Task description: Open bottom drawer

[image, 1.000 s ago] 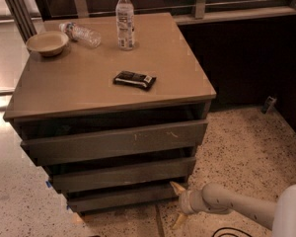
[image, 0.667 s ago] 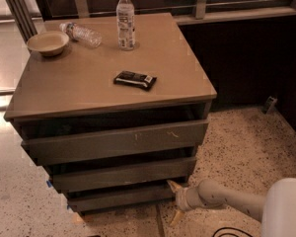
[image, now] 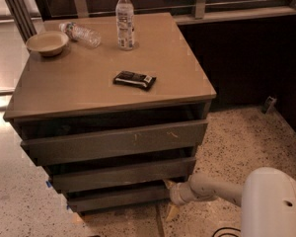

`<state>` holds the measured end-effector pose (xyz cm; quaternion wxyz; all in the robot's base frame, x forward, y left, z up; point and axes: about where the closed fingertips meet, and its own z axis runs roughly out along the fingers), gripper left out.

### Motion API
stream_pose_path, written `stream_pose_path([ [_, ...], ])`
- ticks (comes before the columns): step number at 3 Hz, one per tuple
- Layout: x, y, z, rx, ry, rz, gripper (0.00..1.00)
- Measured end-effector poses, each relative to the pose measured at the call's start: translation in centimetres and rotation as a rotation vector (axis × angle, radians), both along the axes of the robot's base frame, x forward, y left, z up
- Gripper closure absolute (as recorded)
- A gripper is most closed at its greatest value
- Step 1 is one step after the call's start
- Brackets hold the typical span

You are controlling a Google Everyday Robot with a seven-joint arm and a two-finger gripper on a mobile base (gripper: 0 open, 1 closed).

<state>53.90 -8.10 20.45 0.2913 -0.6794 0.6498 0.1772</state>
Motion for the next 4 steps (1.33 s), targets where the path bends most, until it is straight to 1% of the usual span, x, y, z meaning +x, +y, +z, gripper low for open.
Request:
stream_pose_path([
  [1, 0.6, 0.0, -1.2, -0.014, 0.022, -0.006, 0.0],
  [2, 1.8, -0.4, -3.6, -0.043, 0.062, -0.025, 0.0],
  [3, 1.8, -0.4, -3.6, -0.043, 0.062, -0.025, 0.0],
  [4, 1.4, -0.1, -3.6, -0.05, 0.087, -0.016, 0.0],
])
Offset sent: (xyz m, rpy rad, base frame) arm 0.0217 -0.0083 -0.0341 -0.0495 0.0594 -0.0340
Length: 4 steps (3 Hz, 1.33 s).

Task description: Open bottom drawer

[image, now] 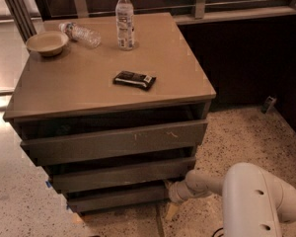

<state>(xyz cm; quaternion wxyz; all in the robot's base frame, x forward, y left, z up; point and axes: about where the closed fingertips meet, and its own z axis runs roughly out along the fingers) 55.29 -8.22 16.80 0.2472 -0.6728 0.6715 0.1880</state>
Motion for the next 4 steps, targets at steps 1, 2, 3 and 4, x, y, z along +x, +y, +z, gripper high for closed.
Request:
stream_pose_path([
  [1, -0.9, 0.0, 0.4, -0.011, 0.043, 0.004, 0.0],
  [2, -2.0, -0.2, 0.8, -0.024, 0.087, 0.002, 0.0],
  [3, -3.2, -0.6, 1.0, -0.03, 0.133, 0.001, 0.0],
  [4, -5.2, -1.6, 1.0, -0.032, 0.202, -0.005, 0.0],
])
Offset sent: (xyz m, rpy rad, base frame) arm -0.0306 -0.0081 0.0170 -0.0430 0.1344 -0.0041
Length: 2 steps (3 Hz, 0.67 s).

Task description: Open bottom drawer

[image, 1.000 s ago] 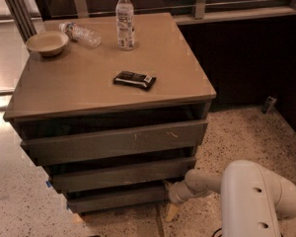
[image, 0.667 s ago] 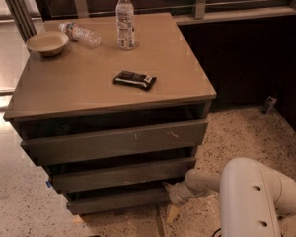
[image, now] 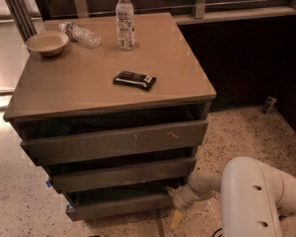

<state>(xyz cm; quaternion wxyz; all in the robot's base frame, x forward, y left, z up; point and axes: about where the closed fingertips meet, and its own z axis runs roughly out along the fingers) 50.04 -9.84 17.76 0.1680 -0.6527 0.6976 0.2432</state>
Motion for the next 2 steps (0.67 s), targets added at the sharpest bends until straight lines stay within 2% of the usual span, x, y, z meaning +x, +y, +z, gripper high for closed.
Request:
stream_pose_path([
  [2, -3.6, -1.0, 0.6, 0.017, 0.094, 0.014, 0.0],
])
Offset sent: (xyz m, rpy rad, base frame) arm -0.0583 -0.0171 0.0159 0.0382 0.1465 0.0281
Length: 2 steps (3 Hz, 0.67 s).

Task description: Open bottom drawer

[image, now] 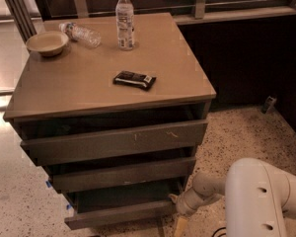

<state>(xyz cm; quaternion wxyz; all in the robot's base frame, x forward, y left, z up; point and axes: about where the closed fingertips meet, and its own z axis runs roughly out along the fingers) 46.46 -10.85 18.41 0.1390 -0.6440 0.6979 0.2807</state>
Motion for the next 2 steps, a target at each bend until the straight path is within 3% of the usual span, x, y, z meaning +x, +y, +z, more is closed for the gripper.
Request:
stream_pose_path([
  [1, -2.32, 0.28, 1.09, 0.02, 0.041, 0.024, 0.0],
  [2, -2.32, 0.28, 1.09, 0.02, 0.041, 0.024, 0.0],
])
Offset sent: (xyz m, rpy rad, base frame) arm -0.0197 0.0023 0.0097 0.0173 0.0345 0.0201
